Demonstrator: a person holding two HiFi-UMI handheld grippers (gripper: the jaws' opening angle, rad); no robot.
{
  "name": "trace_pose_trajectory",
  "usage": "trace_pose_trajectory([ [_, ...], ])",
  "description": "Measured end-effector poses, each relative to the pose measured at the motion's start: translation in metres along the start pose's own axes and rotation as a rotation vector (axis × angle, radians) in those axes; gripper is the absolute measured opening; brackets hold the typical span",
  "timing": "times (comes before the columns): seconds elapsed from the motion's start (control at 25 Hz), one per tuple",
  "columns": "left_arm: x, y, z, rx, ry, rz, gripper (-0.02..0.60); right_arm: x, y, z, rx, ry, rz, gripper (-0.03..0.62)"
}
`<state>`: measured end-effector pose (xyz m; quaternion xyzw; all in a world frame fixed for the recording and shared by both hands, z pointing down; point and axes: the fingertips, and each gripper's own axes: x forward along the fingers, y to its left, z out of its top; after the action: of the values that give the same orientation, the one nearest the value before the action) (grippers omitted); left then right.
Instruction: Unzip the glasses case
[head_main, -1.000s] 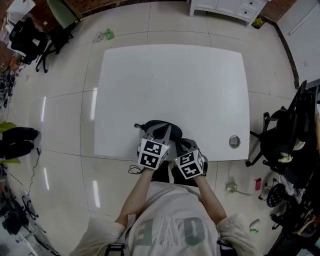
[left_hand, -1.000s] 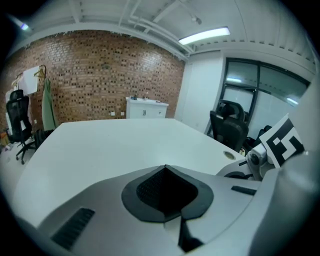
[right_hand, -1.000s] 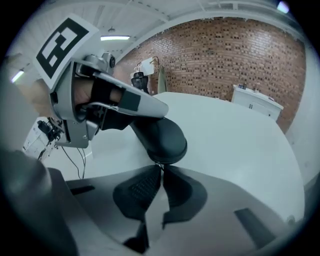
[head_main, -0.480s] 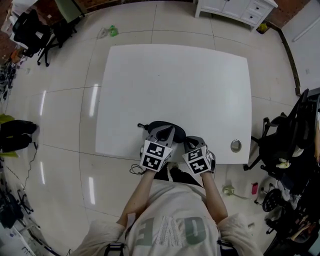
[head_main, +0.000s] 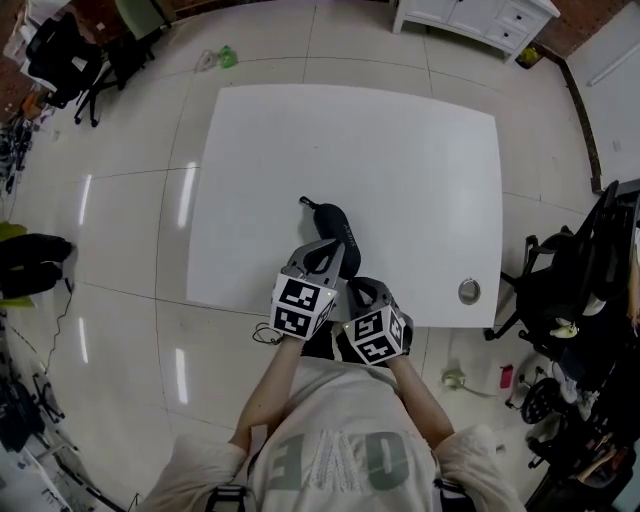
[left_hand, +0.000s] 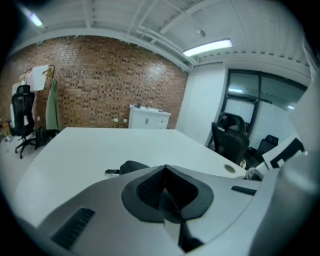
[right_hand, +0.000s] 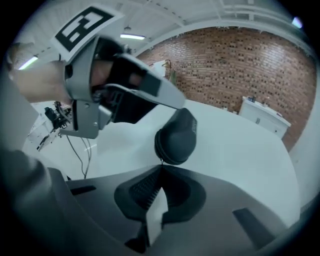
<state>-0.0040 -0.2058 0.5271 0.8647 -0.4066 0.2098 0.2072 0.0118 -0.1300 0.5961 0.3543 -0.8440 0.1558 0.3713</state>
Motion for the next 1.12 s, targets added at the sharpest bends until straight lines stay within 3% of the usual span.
trace_pose_trajectory([
  [0.12,0.006,-0.008,-0.018,0.054,0.081,-0.002,0.002,0.008,0.030,0.002,-0.084,0.005,0.060,0.000],
  [0.28,0.007,-0.010,-0.034,0.016,0.096,-0.006,0.002,0.010,0.028,-0.011,-0.084,0.036,0.076,0.000],
  [0.52,0.009,-0.010,-0.034,0.017,0.090,-0.012,0.002,0.006,-0.019,-0.015,-0.031,0.041,-0.011,0.000],
  [0.76,0.011,-0.012,-0.036,-0.019,0.084,-0.032,0.002,0.027,-0.060,0.009,-0.096,0.030,-0.044,0.000],
  [0.96,0.006,-0.001,-0.012,-0.019,0.068,-0.013,0.002,0.017,-0.081,0.018,0.061,-0.006,-0.163,0.000],
  [1.12,0.006,0.004,-0.003,0.020,0.072,-0.008,0.002,0.011,-0.024,0.015,0.002,-0.014,-0.039,0.000],
])
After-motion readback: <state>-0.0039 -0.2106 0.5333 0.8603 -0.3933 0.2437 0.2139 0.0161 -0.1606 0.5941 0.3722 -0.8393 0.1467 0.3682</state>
